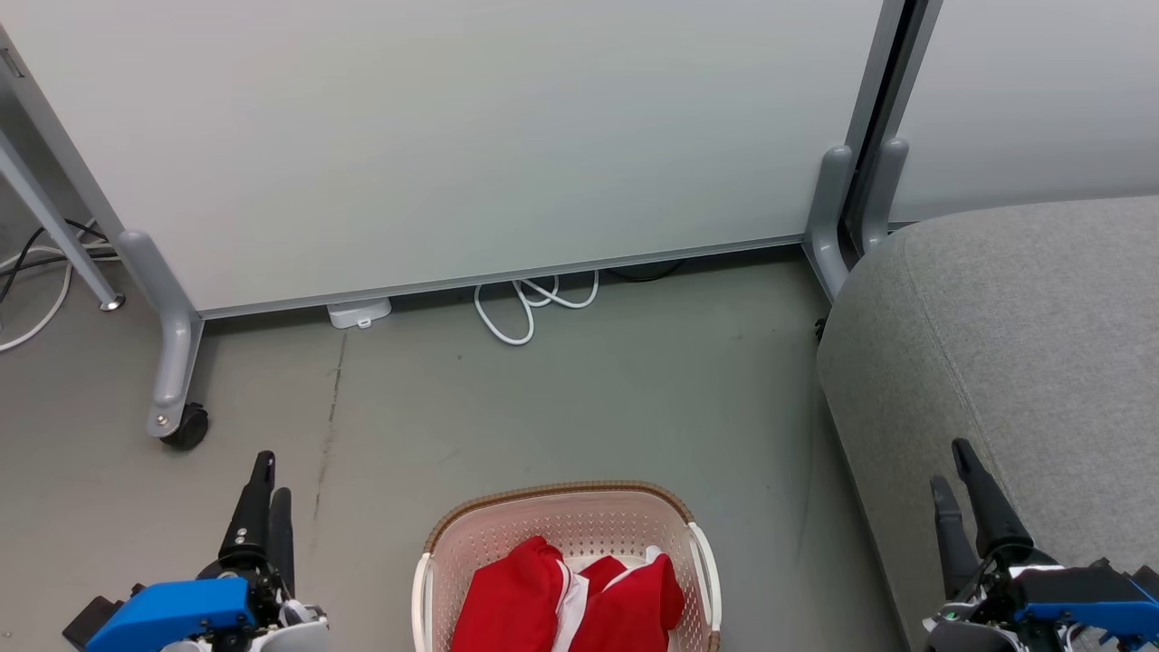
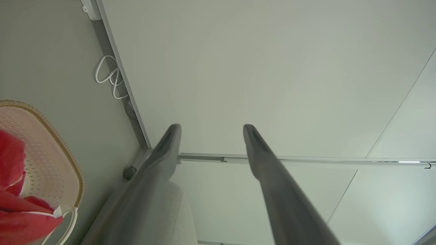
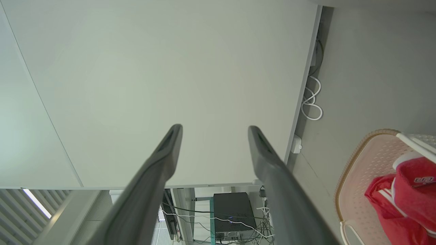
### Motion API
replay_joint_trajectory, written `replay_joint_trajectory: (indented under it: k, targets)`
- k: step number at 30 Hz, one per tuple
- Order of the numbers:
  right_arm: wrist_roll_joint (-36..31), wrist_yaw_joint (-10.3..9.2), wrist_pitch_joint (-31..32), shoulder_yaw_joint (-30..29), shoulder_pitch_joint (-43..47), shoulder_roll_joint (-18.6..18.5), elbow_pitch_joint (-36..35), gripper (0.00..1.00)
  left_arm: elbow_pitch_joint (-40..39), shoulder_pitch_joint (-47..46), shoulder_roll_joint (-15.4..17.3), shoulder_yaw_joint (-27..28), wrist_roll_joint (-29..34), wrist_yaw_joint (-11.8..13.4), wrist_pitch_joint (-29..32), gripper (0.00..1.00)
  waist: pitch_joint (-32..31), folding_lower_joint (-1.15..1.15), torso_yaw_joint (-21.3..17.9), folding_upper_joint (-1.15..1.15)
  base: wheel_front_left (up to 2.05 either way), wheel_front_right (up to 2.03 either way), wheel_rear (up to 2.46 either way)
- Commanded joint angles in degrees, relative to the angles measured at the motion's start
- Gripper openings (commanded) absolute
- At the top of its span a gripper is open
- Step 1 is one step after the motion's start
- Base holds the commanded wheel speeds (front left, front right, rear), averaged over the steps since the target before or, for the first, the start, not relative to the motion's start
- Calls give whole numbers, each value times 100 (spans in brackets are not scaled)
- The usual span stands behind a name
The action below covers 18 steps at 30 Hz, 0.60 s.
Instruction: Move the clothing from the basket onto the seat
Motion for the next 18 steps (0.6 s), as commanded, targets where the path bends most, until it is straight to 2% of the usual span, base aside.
replay_joint_trajectory:
  k: [1,5,9,18]
  targets:
    - [-53,3,-73,39,-120,-18,-135,100,-90,-184,38,-51,77,-2,-63,100,1,0,0,0,0,0,0]
    - [-260,4,-185,43,-128,-22,-164,100,-79,-230,40,-100,246,5,-175,100,6,0,2,0,0,0,0]
    - [-737,4,-293,47,-134,-25,-173,100,-107,-266,42,-180,571,43,-282,100,12,0,6,0,0,0,0]
    - [-1942,6,-516,88,-153,-32,-211,100,-199,-298,47,-437,1701,222,-506,100,22,0,23,0,0,0,0]
